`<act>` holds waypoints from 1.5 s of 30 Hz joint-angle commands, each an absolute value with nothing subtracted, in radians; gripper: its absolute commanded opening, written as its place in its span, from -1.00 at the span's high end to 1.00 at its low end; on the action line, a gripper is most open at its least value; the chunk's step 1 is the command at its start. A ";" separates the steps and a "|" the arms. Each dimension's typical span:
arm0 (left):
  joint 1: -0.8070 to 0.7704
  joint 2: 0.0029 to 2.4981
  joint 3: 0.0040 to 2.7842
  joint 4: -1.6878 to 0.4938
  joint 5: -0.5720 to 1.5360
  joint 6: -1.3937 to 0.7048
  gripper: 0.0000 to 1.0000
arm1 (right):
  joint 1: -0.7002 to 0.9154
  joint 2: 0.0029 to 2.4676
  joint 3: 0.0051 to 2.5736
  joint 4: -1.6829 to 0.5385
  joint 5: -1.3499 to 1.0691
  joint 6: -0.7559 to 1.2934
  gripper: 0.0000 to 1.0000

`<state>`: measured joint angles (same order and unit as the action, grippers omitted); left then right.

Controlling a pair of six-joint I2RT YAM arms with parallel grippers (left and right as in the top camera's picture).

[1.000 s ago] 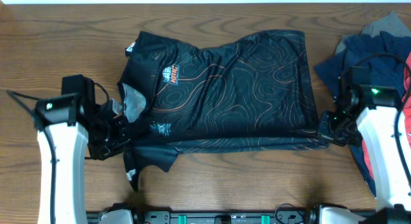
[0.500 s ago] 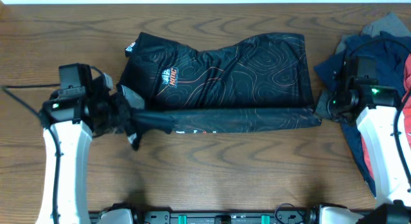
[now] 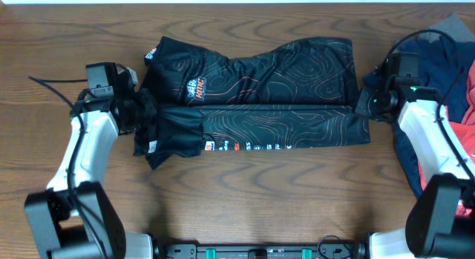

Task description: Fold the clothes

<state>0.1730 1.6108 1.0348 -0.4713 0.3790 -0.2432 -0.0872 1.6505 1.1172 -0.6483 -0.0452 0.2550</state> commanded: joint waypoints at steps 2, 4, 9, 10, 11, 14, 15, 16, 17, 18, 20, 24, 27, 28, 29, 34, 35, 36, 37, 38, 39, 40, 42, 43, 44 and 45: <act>0.177 1.664 1.033 -0.405 0.400 -0.249 0.83 | -0.077 1.705 1.117 -0.595 -0.036 0.246 0.79; 0.178 1.670 1.033 -0.375 0.430 -0.249 0.20 | -0.077 1.722 1.117 -0.575 -0.060 0.245 0.11; 0.178 1.637 1.038 -0.381 0.557 -0.249 -0.29 | -0.078 1.728 1.117 -0.611 -0.027 0.245 -0.37; 0.178 1.626 1.038 -0.408 0.561 -0.249 -0.29 | -0.078 1.728 1.117 -0.626 -0.009 0.245 -0.37; 0.177 1.617 1.038 -0.436 0.561 -0.249 -0.29 | -0.078 1.728 1.117 -0.643 0.006 0.245 -0.37; 0.177 1.606 1.038 -0.553 0.561 -0.245 -0.29 | -0.078 1.728 1.116 -0.705 0.026 0.245 -0.34; 0.177 1.607 1.037 -0.585 0.560 -0.244 -0.29 | -0.078 1.730 1.114 -0.718 0.026 0.245 -0.33; 0.175 1.610 1.037 -0.614 0.558 -0.238 -0.29 | -0.078 1.731 1.110 -0.727 0.026 0.245 -0.33; 0.171 1.610 1.034 -0.638 0.558 -0.220 -0.29 | -0.078 1.734 1.102 -0.727 0.026 0.245 -0.32; 0.166 1.612 1.033 -0.653 0.556 -0.206 -0.29 | -0.078 1.736 1.093 -0.725 0.026 0.245 -0.31; 0.149 1.613 1.028 -0.670 0.548 -0.184 -0.29 | -0.077 1.741 1.066 -0.704 0.025 0.246 -0.29; 0.093 1.613 1.013 -0.669 0.456 -0.168 -0.29 | -0.077 1.742 0.990 -0.644 0.025 0.245 -0.27; 0.046 1.614 0.992 -0.648 0.390 -0.168 -0.29 | -0.078 1.742 0.940 -0.603 0.026 0.245 -0.19; 0.031 1.614 0.982 -0.634 0.378 -0.169 -0.29 | -0.078 1.742 0.927 -0.591 0.026 0.245 -0.15; 0.017 1.614 0.971 -0.619 0.369 -0.168 -0.29 | -0.078 1.742 0.915 -0.579 0.026 0.246 -0.04; -0.043 1.614 0.919 -0.567 0.354 -0.170 -0.29 | -0.078 1.742 0.883 -0.583 0.027 0.247 0.98; -0.054 1.614 0.911 -0.562 0.354 -0.170 -0.29 | -0.078 1.742 0.883 -0.591 0.027 0.250 0.98; -0.065 1.614 0.902 -0.556 0.354 -0.169 -0.29 | -0.078 1.742 0.883 -0.596 0.027 0.250 0.98; -0.076 1.614 0.897 -0.555 0.354 -0.170 -0.29 | -0.078 1.741 0.883 -0.604 0.031 0.251 0.98; -0.086 1.614 0.893 -0.555 0.354 -0.169 -0.29 | -0.078 1.741 0.883 -0.614 0.039 0.255 0.98; -0.101 1.614 0.888 -0.556 0.354 -0.170 -0.29 | -0.078 1.741 0.883 -0.629 0.060 0.272 0.98; -0.113 1.614 0.886 -0.559 0.354 -0.170 -0.29 | -0.078 1.741 0.883 -0.642 0.079 0.285 0.98; -0.142 1.614 0.886 -0.567 0.354 -0.170 -0.28 | -0.078 1.741 0.883 -0.669 0.107 0.292 0.97; -0.155 1.614 0.886 -0.567 0.354 -0.170 -0.28 | -0.078 1.741 0.883 -0.682 0.118 0.292 0.98; -0.168 1.614 0.885 -0.567 0.353 -0.169 -0.28 | -0.078 1.741 0.883 -0.693 0.126 0.292 0.97; -0.182 1.614 0.885 -0.567 0.352 -0.169 -0.28 | -0.078 1.741 0.883 -0.701 0.132 0.292 0.97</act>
